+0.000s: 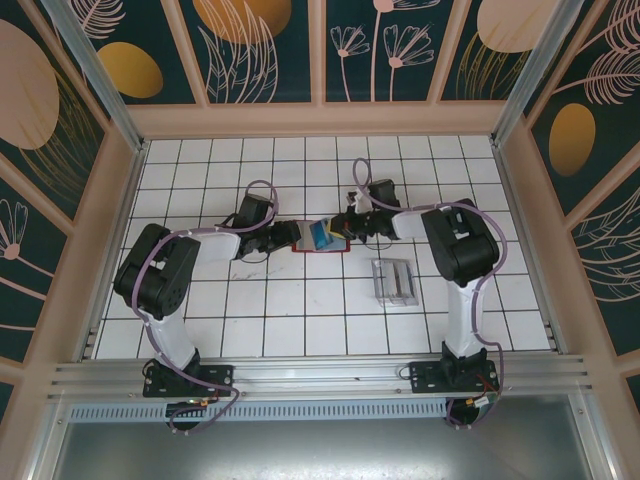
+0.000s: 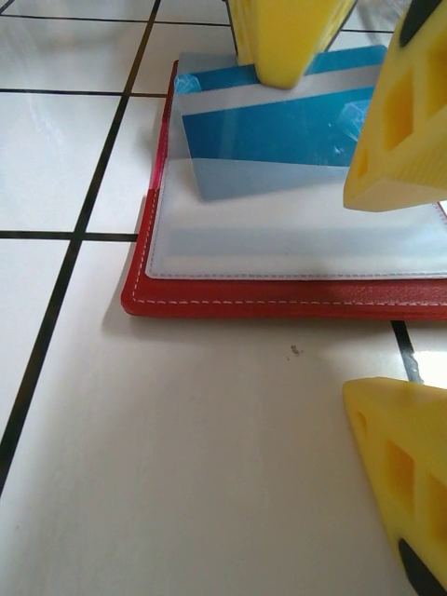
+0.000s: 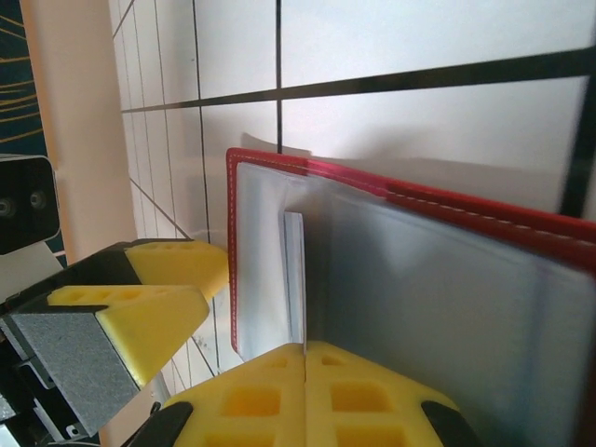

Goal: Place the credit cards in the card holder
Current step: Insert the credit card into the card slot.

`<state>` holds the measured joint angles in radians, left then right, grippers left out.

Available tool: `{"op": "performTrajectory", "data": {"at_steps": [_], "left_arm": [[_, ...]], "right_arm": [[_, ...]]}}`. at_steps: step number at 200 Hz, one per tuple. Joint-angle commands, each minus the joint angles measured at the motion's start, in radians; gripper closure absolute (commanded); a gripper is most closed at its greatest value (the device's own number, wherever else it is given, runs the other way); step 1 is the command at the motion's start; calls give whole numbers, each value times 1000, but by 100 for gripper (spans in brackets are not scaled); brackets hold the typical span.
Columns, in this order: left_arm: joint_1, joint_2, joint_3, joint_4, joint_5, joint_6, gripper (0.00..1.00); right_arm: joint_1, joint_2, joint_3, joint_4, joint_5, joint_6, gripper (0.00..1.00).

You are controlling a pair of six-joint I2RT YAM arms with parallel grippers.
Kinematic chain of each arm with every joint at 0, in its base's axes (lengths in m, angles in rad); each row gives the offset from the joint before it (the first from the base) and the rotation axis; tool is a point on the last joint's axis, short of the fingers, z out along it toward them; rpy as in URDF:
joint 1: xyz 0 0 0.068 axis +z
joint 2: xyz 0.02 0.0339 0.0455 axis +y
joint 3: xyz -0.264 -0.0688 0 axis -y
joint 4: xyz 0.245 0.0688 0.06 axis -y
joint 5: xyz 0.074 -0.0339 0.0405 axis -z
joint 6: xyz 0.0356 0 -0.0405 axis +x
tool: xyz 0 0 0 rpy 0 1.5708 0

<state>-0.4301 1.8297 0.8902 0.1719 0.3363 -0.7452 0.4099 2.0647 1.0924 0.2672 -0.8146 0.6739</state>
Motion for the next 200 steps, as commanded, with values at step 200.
{"op": "performTrajectory", "data": {"at_steps": [200], "left_arm": [[-13, 9, -68, 53, 54, -11, 67]], "right_arm": [[125, -38, -22, 27, 297, 70, 71]]}}
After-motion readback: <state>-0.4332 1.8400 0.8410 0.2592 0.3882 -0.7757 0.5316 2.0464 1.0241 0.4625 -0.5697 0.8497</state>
